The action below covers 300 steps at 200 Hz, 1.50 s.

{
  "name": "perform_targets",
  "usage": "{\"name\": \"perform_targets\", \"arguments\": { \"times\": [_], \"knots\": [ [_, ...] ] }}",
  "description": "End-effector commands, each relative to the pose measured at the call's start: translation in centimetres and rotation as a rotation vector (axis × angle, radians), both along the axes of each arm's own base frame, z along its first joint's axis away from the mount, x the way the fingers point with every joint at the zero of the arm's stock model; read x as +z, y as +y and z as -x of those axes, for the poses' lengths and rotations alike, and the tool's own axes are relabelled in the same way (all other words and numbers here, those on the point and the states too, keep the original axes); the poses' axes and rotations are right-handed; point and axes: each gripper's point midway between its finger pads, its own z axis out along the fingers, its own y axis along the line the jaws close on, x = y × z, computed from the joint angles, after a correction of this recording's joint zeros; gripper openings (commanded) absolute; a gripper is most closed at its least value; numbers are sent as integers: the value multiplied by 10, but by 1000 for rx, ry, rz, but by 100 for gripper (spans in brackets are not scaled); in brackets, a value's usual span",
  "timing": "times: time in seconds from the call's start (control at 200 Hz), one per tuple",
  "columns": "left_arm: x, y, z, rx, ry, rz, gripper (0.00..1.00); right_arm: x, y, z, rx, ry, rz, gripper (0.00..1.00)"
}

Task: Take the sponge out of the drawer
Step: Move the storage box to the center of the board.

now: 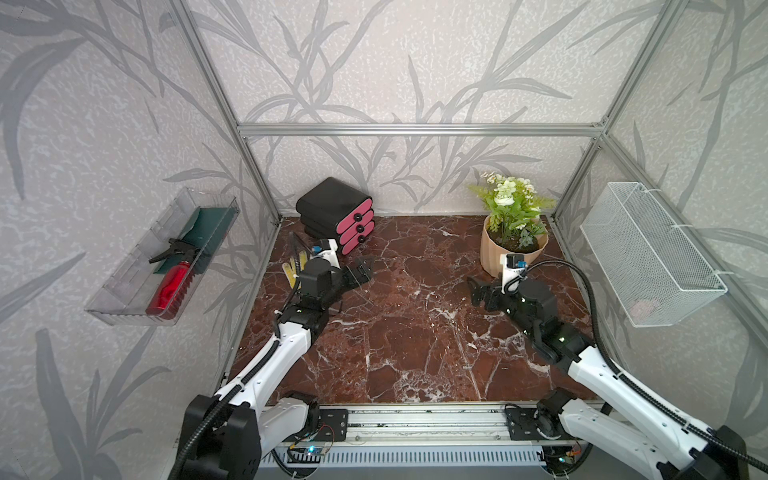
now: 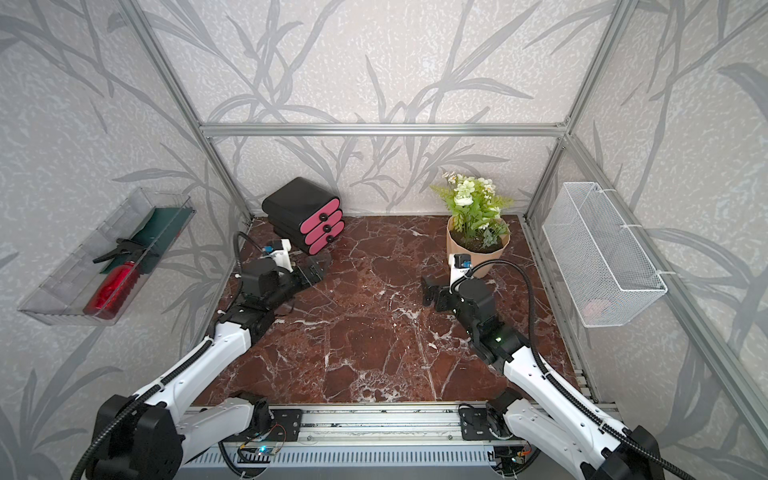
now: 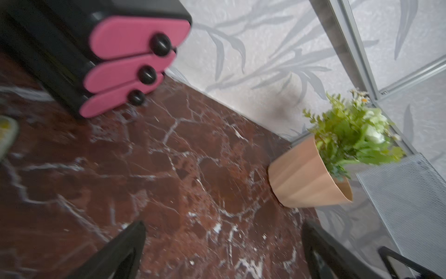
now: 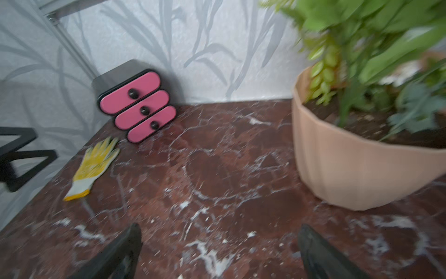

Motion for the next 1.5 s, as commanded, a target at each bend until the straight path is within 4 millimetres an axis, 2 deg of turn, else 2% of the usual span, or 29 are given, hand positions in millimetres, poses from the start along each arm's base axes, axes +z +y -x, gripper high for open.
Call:
{"name": "perform_targets", "arguments": {
  "times": [0.0,0.11,0.21,0.31,0.41,0.52,0.635,0.74,0.81,0.94,1.02,1.105,1.21,1.345,1.495],
  "knots": [
    [-11,-26,16,-33,111,127,99,-23,42,23,119,162,-113,99],
    [-18,-41,24,-52,157,176,99,-23,75,35,218,210,-126,99],
    [-19,-53,30,-74,156,203,99,-17,88,42,258,208,-133,99],
    [-11,-56,33,-89,130,184,99,-6,89,47,275,168,-170,99],
    [5,-58,31,-99,30,258,99,1,87,49,280,118,-252,99],
    [16,-54,32,-88,-38,321,99,1,78,53,259,114,-266,99],
    [18,-54,31,-89,-31,282,99,3,74,54,255,85,-281,99],
    [26,-61,29,-130,-50,252,99,-2,68,47,218,87,-264,99],
    [24,-61,24,-120,-29,210,99,-7,53,31,122,131,-223,99],
    [23,-66,11,-133,-9,126,99,-25,-4,-7,-119,243,-141,99],
    [18,-69,4,-150,13,54,99,-19,-42,-28,-241,240,-74,99],
    [17,-73,-4,-170,11,-7,99,-4,-67,-42,-304,193,-26,99],
    [16,-79,-14,-202,11,-67,99,16,-88,-53,-364,138,55,99],
    [14,-86,-25,-233,17,-110,99,35,-116,-57,-467,122,85,99],
    [15,-85,-29,-242,2,-162,99,46,-130,-54,-498,101,77,99]
  ]
}}
